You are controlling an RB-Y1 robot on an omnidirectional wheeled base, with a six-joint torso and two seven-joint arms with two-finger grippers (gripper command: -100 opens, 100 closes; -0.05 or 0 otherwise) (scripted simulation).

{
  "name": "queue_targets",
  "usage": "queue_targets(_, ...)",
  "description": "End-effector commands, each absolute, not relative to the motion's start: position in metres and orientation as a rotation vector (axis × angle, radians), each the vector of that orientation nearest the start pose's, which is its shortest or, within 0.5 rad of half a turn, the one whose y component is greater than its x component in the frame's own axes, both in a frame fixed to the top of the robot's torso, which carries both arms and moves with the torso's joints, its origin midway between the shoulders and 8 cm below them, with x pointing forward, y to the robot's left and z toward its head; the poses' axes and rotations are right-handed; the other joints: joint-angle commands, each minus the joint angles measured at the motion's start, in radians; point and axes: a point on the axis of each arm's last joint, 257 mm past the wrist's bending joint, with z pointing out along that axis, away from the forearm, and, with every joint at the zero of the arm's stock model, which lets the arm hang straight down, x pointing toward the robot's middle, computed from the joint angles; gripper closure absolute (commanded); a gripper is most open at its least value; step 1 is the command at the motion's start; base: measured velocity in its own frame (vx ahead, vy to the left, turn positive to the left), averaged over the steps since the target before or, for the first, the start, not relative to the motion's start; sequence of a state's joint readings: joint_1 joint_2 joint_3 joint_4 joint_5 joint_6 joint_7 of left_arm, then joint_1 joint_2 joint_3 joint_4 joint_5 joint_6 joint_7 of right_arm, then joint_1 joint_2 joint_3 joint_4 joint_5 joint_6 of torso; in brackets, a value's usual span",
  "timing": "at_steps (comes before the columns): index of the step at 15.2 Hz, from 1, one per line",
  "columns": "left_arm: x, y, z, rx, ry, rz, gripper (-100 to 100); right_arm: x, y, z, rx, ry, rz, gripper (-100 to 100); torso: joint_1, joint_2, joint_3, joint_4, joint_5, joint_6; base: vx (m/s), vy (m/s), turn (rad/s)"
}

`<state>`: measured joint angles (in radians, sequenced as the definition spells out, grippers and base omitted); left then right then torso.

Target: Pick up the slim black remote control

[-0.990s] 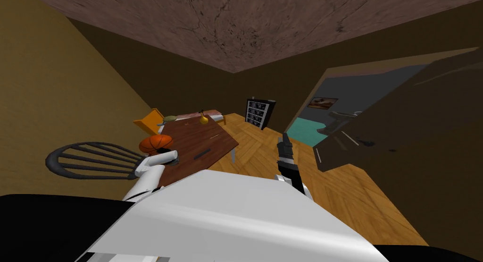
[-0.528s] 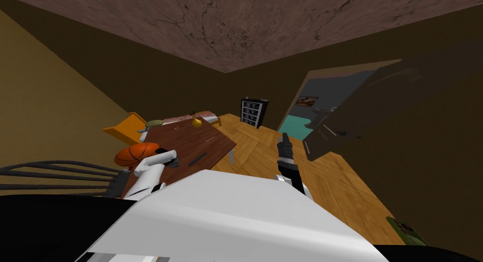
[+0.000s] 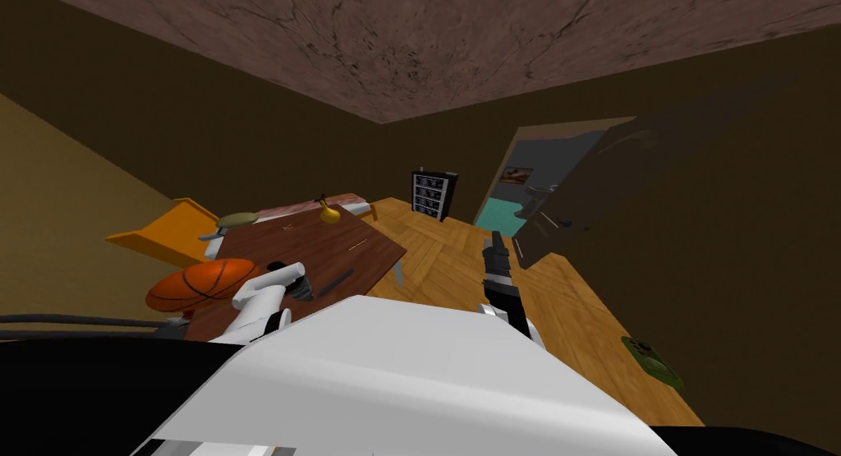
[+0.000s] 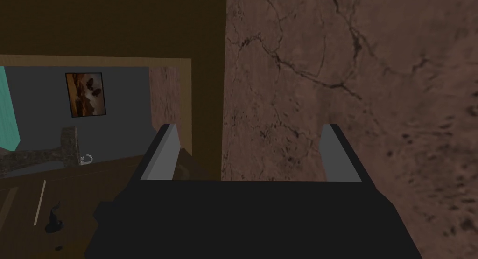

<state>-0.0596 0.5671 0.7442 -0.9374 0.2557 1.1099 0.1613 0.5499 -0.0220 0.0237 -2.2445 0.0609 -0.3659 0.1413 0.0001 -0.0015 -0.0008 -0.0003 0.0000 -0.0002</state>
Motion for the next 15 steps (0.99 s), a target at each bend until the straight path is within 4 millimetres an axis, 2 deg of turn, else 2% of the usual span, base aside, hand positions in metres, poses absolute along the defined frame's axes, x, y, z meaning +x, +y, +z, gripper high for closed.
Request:
queue_targets(1, 0.202, 0.645, -0.465, -2.804, 0.743, -0.016, -100, 0.367, -0.276, -0.037, 0.711, 0.854, 1.087, 0, 0.000, 0.000, 0.000, 0.000, 0.000, 0.000, -0.012, -0.019, -0.119)
queue_targets(2, 0.201, 0.644, -0.465, -2.810, 0.744, -0.012, -100, 0.367, -0.276, -0.037, 0.711, 0.854, 1.087, 0, 0.000, 0.000, 0.000, 0.000, 0.000, 0.000, -0.016, -0.019, -0.120)
queue_targets(3, 0.196, 0.634, -0.471, -2.866, 0.718, -0.010, -100, 0.367, -0.276, -0.037, 0.711, 0.854, 1.087, 0, 0.000, 0.000, 0.000, 0.000, 0.000, 0.000, -0.013, -0.021, -0.153)
queue_targets(5, 0.195, 0.633, -0.471, -2.873, 0.719, -0.006, -100, 0.367, -0.276, -0.037, 0.711, 0.854, 1.087, 0, 0.000, 0.000, 0.000, 0.000, 0.000, 0.000, -0.005, -0.004, -0.121)
queue_targets(6, 0.190, 0.622, -0.477, -2.930, 0.696, 0.000, -100, 0.367, -0.276, -0.037, 0.711, 0.854, 1.087, 0, 0.001, -0.001, 0.000, 0.000, 0.000, 0.000, 0.000, 0.008, -0.117)
queue_targets(10, 0.190, 0.622, -0.477, -2.930, 0.696, 0.000, -100, 0.367, -0.276, -0.037, 0.711, 0.854, 1.087, 0, 0.002, -0.001, -0.001, 0.000, 0.000, 0.000, 0.005, 0.011, -0.067)
queue_targets(11, 0.185, 0.612, -0.481, -2.980, 0.676, 0.003, -100, 0.367, -0.276, -0.037, 0.711, 0.854, 1.087, 0, 0.002, -0.001, -0.001, 0.000, 0.000, 0.000, -0.006, -0.005, -0.099)
queue_targets(15, 0.185, 0.612, -0.481, -2.980, 0.676, 0.003, -100, 0.367, -0.276, -0.037, 0.711, 0.854, 1.087, 0, 0.002, -0.001, -0.001, 0.000, 0.000, 0.000, 0.003, 0.012, -0.055)
